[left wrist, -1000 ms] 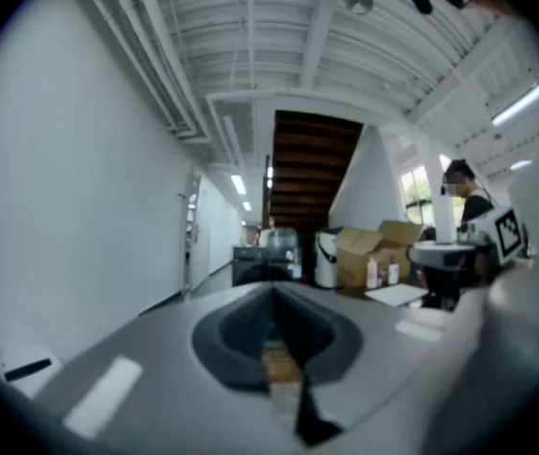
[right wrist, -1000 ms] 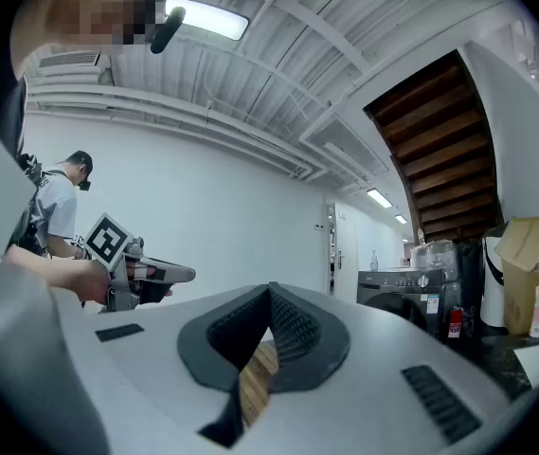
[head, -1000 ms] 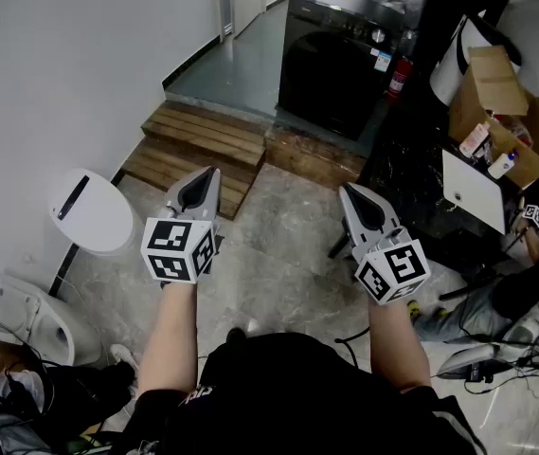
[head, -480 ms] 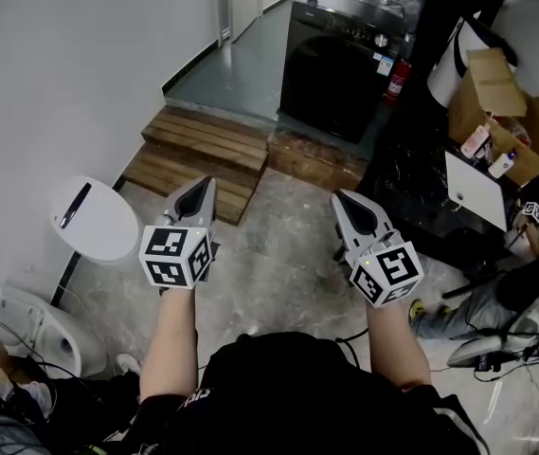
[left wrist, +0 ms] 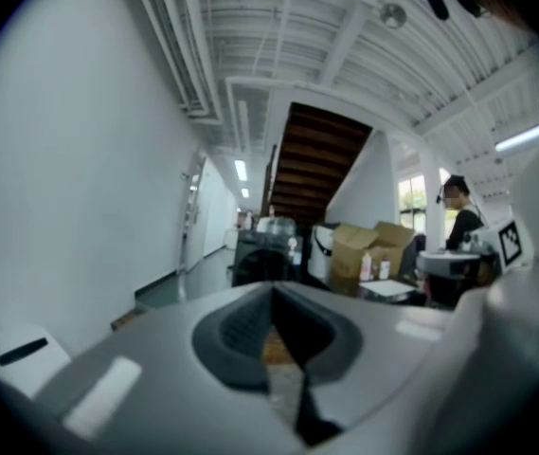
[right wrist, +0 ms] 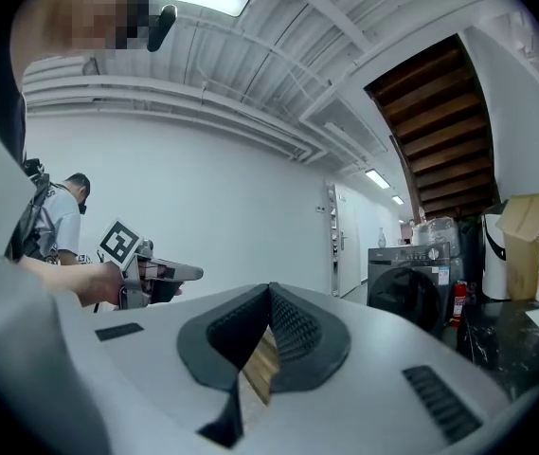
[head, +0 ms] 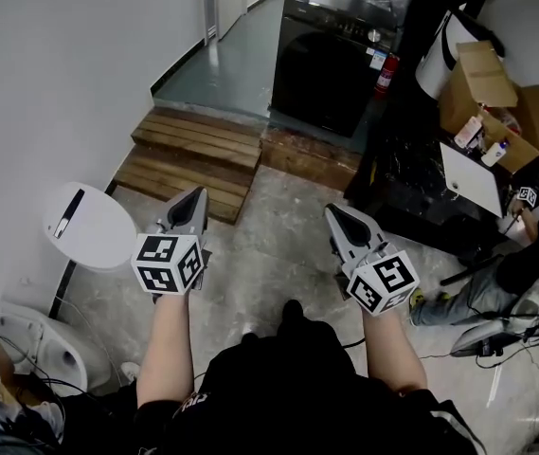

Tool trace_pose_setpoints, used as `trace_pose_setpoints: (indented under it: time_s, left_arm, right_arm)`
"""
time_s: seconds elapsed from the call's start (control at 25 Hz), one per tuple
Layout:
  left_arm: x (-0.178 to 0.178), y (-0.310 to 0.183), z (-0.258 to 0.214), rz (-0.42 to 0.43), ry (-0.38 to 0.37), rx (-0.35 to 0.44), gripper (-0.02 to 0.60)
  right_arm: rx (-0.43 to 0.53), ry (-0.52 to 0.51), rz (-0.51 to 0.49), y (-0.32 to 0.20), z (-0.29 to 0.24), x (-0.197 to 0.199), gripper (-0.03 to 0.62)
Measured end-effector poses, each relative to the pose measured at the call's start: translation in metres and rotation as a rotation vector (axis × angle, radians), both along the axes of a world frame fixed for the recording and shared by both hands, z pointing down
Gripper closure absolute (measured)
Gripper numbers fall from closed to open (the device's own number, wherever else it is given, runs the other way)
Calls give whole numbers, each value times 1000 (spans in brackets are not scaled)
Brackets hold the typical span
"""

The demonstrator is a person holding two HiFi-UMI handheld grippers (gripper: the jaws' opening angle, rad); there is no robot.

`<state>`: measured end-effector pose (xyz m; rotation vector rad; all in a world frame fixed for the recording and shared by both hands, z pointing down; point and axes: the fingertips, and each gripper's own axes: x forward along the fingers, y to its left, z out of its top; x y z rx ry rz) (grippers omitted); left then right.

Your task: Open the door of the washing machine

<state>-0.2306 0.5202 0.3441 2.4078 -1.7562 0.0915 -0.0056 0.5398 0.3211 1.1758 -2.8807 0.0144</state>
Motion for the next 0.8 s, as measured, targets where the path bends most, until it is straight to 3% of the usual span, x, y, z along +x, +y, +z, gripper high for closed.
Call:
trace_pose_setpoints:
  time_s: [0.36, 0.6, 0.8]
  left_arm:
    - [14, -52, 23, 43, 28, -57, 574]
    - [31, -114, 20, 47, 22, -53, 574]
    - [43, -167, 22, 41, 16, -75, 574]
  right_arm:
    - [-46, -16, 32, -48, 21, 14, 600]
    - [-65, -36, 48, -119, 26, 37, 600]
    - [-66, -44, -7, -174, 25, 31, 600]
